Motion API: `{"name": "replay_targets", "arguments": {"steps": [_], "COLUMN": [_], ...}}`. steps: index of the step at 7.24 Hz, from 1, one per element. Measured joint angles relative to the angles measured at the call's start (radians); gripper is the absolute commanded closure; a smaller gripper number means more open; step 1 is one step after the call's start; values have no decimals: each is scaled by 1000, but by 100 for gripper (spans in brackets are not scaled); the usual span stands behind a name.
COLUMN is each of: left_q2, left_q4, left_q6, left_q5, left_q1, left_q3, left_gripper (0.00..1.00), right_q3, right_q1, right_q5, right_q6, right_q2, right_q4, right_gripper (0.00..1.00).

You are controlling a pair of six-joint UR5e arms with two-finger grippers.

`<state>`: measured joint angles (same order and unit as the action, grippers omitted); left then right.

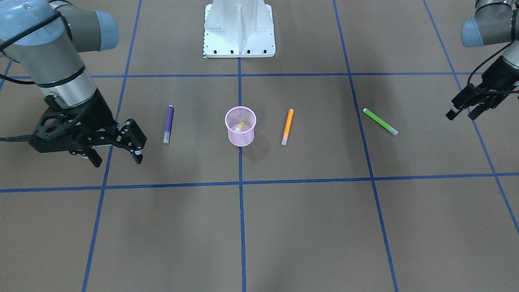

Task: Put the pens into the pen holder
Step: 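Raise the right gripper away while the left gripper reaches the green marker, then close the left gripper on the green marker and lift it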

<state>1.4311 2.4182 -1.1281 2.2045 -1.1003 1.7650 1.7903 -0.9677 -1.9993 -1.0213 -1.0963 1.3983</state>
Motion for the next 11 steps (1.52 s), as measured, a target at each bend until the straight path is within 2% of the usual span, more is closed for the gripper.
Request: {"name": "replay_targets", "arguments": {"steps": [1,2,4,5,7,9,11], "left_q2": [-9,-12,-9,2,72,158,169], "left_q4": [-3,-11,-55,-96,-226,-365,-406], "left_q6": [-80,-138,-210,-234,-300,-357,-374], "left_q5": [-71,-139,-235,-263,-330,-386,-403], "left_q1": [92,173,270,290,339,388,412], "left_q3": [21,30,35,35,34,28,21], "left_gripper": [2,3,5,5,7,17,31], "right_q3": [-2,-13,-31,-31,-27,-26,-26], "right_q1": [-68,-133,-239,-266,-284,-287,-287], "right_q5": [-62,-111,-195,-225,-246,-248,-247], "right_q6": [41,174,473,560,613,619,615], "right_q2": [-51,-96,-134,-160,-205,-214,-215], "right_q4": [4,29,174,222,239,239,238], "right_gripper": [0,0,0,0,0,0,0]}}
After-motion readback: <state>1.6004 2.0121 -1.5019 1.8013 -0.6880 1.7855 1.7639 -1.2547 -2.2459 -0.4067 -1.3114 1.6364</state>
